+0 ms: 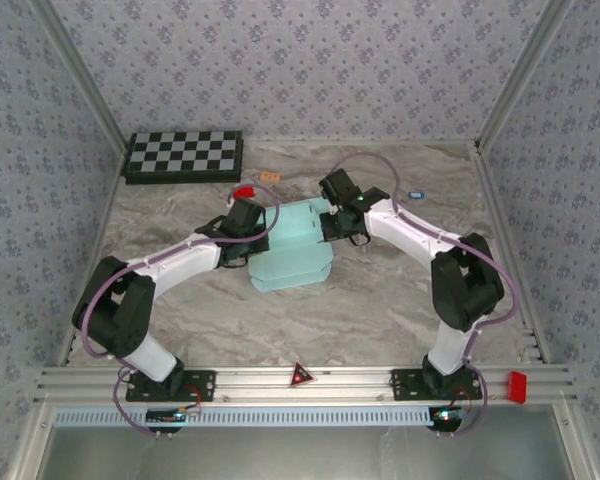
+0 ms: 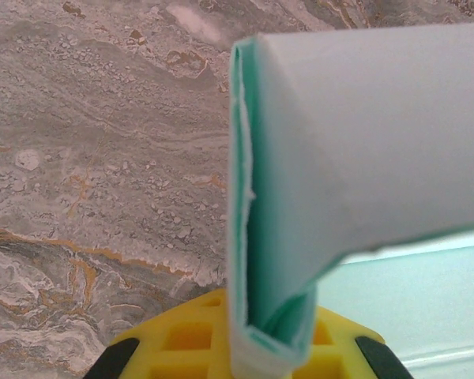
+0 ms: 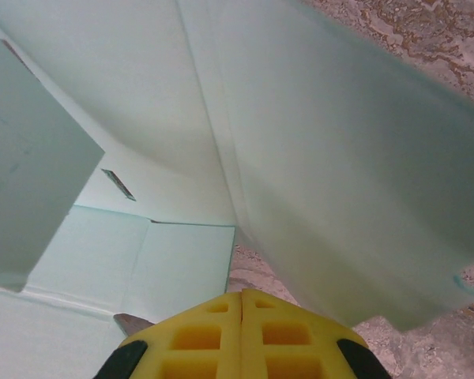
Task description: Fold the paper box
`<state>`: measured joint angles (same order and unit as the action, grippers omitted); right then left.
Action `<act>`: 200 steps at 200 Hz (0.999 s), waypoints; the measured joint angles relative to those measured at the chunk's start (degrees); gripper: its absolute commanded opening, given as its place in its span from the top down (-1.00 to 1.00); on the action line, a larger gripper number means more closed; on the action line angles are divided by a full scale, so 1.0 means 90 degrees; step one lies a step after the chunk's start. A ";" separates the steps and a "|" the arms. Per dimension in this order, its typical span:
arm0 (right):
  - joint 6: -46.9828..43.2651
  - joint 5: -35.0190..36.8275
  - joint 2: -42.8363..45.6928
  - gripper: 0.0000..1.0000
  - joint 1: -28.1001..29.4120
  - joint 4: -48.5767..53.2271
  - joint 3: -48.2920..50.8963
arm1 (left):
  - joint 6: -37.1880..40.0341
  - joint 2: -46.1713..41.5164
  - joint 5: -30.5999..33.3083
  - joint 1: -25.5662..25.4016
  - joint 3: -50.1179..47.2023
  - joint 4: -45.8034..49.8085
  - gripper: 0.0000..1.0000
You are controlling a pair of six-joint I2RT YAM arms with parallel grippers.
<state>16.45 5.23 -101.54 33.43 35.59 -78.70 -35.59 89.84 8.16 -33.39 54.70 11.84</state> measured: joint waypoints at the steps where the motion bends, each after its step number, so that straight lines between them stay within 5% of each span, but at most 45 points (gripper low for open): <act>1: 0.0000 0.0000 -0.0005 0.98 0.0000 0.0002 0.0000 | -0.0002 0.0000 0.0000 0.0000 0.0000 0.0000 1.00; 200: 0.0199 -0.2098 0.0335 0.99 -0.0408 -0.1627 0.0658 | 0.0117 -0.0007 -0.0345 0.0029 0.0000 -0.0221 1.00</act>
<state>18.24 -13.65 -98.52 29.76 20.95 -72.77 -34.54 89.78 5.06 -33.12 54.70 9.85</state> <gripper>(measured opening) 0.051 0.085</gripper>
